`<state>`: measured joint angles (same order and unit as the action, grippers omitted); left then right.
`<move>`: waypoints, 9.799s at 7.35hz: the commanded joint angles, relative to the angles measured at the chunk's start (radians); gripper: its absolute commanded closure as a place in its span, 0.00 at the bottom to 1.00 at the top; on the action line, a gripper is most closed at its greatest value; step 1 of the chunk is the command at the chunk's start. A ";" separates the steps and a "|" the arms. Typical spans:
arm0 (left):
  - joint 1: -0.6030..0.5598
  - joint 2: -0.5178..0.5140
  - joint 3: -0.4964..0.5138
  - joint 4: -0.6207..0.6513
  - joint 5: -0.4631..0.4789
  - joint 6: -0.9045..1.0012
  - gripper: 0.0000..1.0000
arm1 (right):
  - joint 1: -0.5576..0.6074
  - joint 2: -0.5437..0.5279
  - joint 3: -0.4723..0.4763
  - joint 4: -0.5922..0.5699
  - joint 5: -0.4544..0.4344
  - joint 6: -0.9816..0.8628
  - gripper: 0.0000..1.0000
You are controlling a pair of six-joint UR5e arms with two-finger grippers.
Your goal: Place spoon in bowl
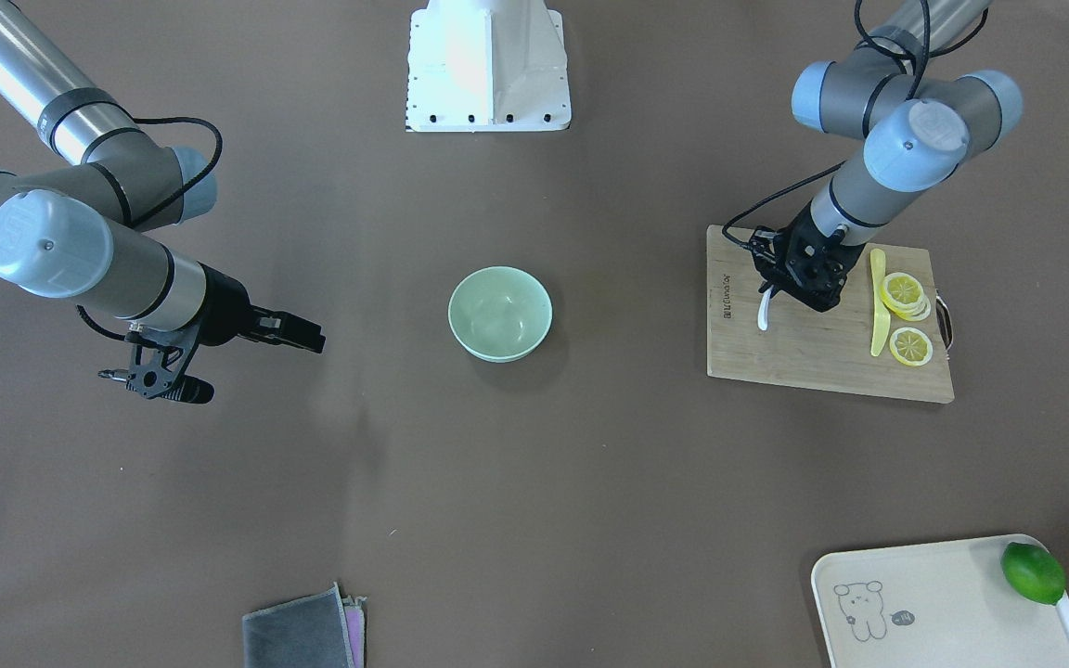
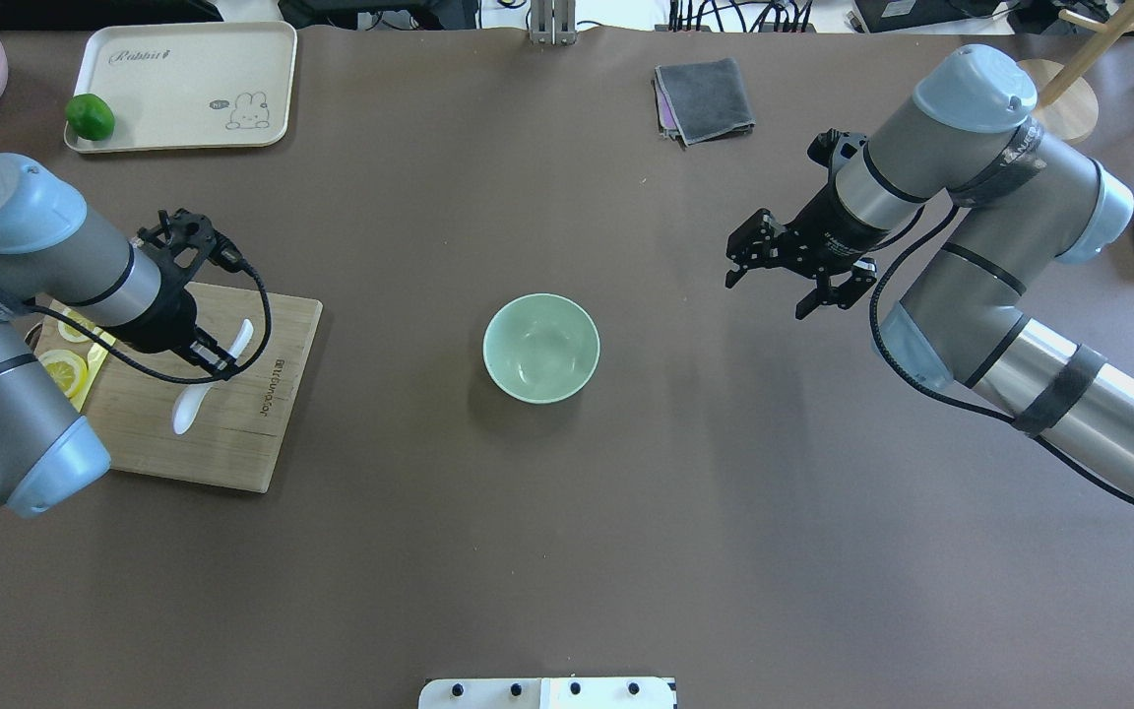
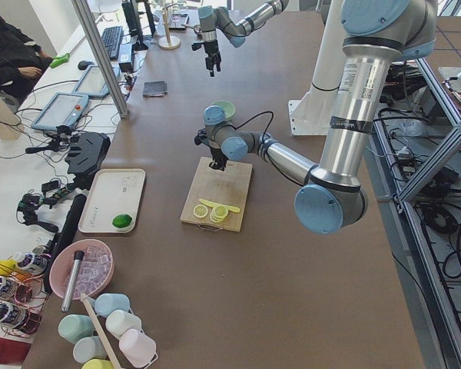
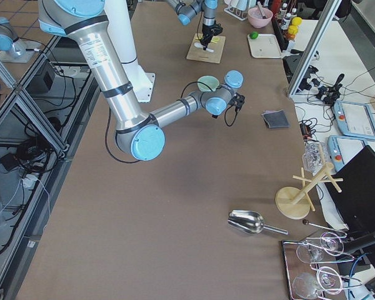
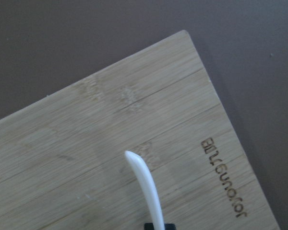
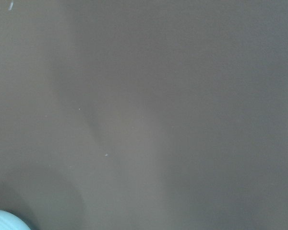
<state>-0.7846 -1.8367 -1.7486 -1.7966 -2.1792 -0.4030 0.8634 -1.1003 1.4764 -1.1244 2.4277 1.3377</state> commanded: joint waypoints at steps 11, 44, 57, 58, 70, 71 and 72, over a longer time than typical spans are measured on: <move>0.108 -0.383 0.311 -0.564 -0.073 -1.000 1.00 | 0.022 -0.009 0.016 -0.002 0.011 0.001 0.00; -0.640 0.008 -0.007 0.175 -0.048 -0.028 0.03 | 0.249 -0.216 0.338 -0.649 -0.320 -0.838 0.00; -0.777 0.220 0.118 0.226 -0.063 0.224 0.02 | 0.428 -0.466 0.279 -0.646 -0.128 -0.994 0.00; -0.776 0.191 0.135 0.224 -0.062 0.221 0.02 | 0.428 -0.466 0.242 -0.643 -0.124 -0.994 0.00; -0.779 0.189 0.115 0.227 -0.062 0.230 0.02 | 0.499 -0.484 0.205 -0.638 -0.134 -1.234 0.00; -0.777 0.188 0.116 0.229 -0.062 0.230 0.02 | 0.514 -0.484 0.203 -0.647 -0.136 -1.285 0.00; -0.777 0.182 0.116 0.229 -0.062 0.230 0.02 | 0.534 -0.509 0.199 -0.644 -0.136 -1.298 0.00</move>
<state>-1.5619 -1.6512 -1.6314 -1.5683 -2.2407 -0.1732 1.3742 -1.5892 1.6792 -1.7675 2.2936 0.0799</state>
